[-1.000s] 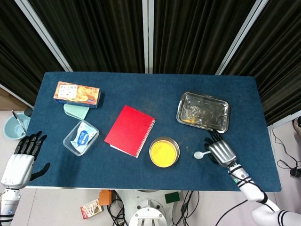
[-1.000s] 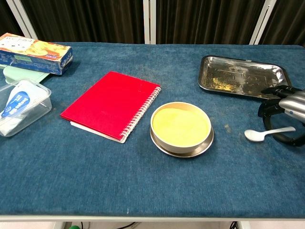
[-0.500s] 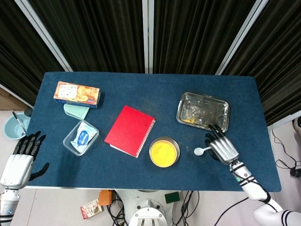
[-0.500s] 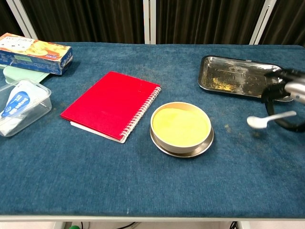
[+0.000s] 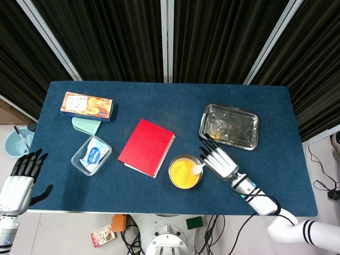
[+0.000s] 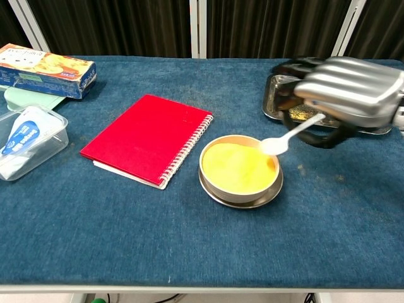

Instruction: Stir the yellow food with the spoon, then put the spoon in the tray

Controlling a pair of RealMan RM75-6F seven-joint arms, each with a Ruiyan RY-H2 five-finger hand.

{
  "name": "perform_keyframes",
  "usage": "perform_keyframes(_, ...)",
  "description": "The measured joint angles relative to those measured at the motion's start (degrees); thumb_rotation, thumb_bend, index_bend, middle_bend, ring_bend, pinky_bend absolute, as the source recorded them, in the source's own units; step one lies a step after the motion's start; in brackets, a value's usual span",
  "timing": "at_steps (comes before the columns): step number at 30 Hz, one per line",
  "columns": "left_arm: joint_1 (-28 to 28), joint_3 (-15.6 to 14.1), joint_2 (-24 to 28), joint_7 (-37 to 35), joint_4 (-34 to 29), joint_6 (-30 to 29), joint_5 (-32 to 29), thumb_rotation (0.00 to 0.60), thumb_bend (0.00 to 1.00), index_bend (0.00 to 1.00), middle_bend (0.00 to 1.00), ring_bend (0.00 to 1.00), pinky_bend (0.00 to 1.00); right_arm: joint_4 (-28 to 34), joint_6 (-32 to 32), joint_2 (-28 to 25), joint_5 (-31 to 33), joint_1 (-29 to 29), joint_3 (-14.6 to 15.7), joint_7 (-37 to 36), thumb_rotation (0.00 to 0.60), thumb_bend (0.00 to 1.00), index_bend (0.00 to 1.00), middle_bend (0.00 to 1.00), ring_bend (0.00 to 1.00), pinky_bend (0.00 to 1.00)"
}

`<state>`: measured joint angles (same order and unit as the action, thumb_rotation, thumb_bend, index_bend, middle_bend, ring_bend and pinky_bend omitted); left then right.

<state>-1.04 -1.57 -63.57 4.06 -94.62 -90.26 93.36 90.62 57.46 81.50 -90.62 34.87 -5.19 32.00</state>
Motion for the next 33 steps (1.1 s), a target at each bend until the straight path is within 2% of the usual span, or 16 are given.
perform_keyframes(7,0.1,0.0,-0.6,-1.9,2.0,-0.2,-0.2,0.6,0.24,0.03,0.01,0.01,0.08,3.3,-3.3,2.8,5.8,2.7,-1.8,10.7,0.6,0.44,0.58,0.29,0.0,0.03)
perform_keyframes(15,0.0,0.2,-1.3,-3.9,4.1,0.0,-0.4,0.6,0.24,0.03,0.01,0.01,0.08,4.8,-3.2,8.1,11.7,4.3,-2.2,19.2,0.6,0.44,0.58,0.28,0.0,0.0)
perform_keyframes(19,0.0,0.2,-1.5,-4.7,5.0,0.2,-0.7,0.6,0.23,0.03,0.01,0.01,0.08,5.0,-1.8,10.1,13.2,4.2,-1.4,21.0,0.6,0.44,0.56,0.27,0.0,0.0)
perform_keyframes(27,0.1,0.1,-1.8,-5.0,5.5,0.3,-0.8,0.6,0.24,0.03,0.01,0.01,0.08,5.9,-0.4,10.5,15.2,3.8,0.1,21.7,0.6,0.35,0.41,0.24,0.0,0.0)
perform_keyframes(33,0.1,0.2,-1.7,-4.9,5.3,0.2,-0.8,0.6,0.24,0.03,0.01,0.01,0.08,6.2,-0.6,8.6,14.5,4.5,0.3,19.8,0.6,0.34,0.43,0.25,0.0,0.0)
